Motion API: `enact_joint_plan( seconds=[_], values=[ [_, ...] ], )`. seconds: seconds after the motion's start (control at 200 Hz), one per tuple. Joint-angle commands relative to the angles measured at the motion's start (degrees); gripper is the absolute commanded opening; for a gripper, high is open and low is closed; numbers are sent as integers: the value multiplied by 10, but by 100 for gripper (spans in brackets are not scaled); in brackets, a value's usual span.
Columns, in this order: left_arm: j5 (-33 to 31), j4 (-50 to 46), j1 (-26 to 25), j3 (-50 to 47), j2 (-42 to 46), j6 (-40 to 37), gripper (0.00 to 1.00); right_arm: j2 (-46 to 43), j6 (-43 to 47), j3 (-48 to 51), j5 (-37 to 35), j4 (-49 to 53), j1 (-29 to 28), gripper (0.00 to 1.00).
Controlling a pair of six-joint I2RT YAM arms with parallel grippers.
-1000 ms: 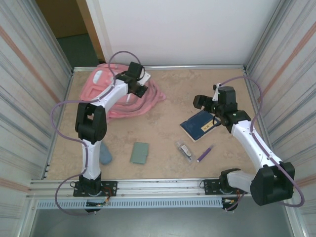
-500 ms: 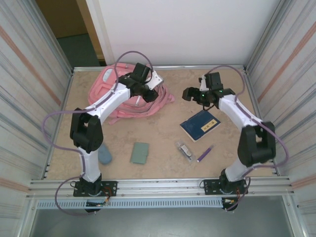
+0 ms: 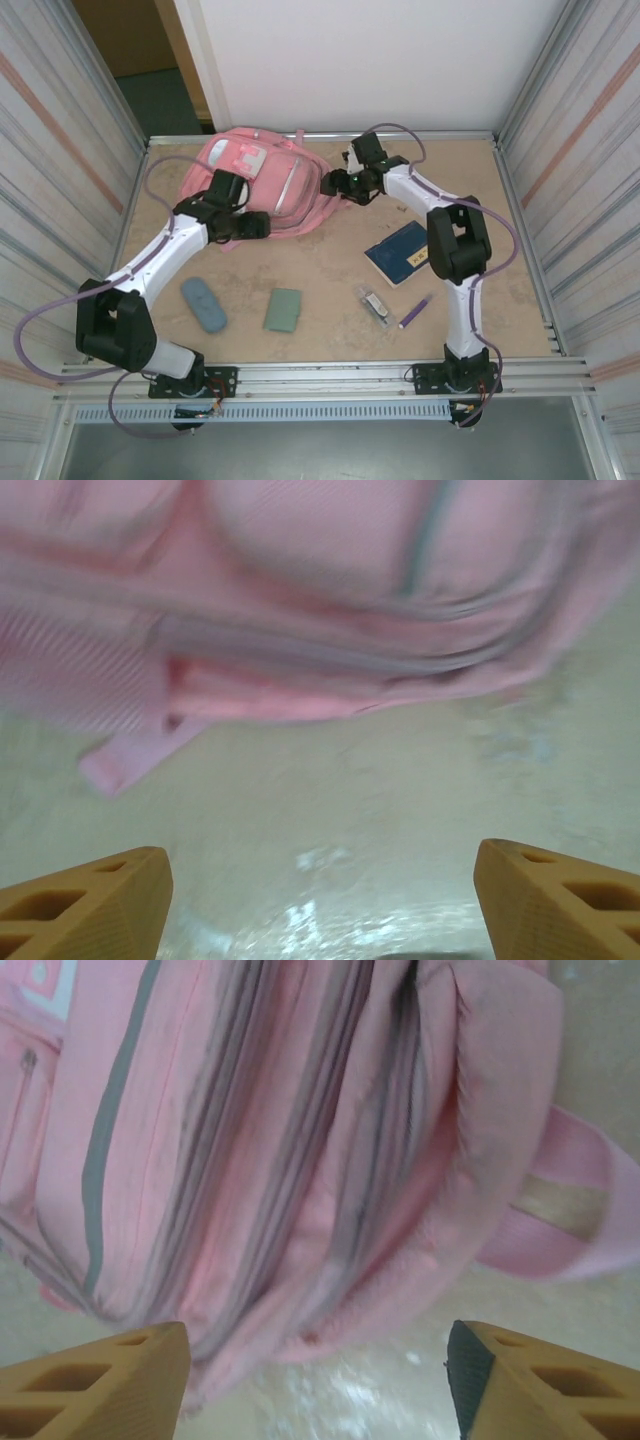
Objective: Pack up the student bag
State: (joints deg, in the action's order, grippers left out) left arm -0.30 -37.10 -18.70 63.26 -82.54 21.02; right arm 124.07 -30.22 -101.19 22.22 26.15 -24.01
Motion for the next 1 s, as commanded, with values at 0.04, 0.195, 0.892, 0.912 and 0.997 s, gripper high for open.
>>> enact_joint_plan(
  seconds=[0.04,0.195,0.892,0.912,0.997],
  values=[
    [-17,45,9,-43,17,103,80,62,-28,-86,-36,44,-1,61],
    [-8,115,33,-65,-26,150,80,67,-31,-86,-1,39,-2,30],
    [116,160,58,209,-346,130,74,-157,-81,250,35,-140,-130,11],
    [122,158,58,218,-350,127,74,-153,-80,248,32,-144,-137,12],
    [136,139,58,250,-359,113,74,-130,-88,235,41,-167,-154,17]
  ],
)
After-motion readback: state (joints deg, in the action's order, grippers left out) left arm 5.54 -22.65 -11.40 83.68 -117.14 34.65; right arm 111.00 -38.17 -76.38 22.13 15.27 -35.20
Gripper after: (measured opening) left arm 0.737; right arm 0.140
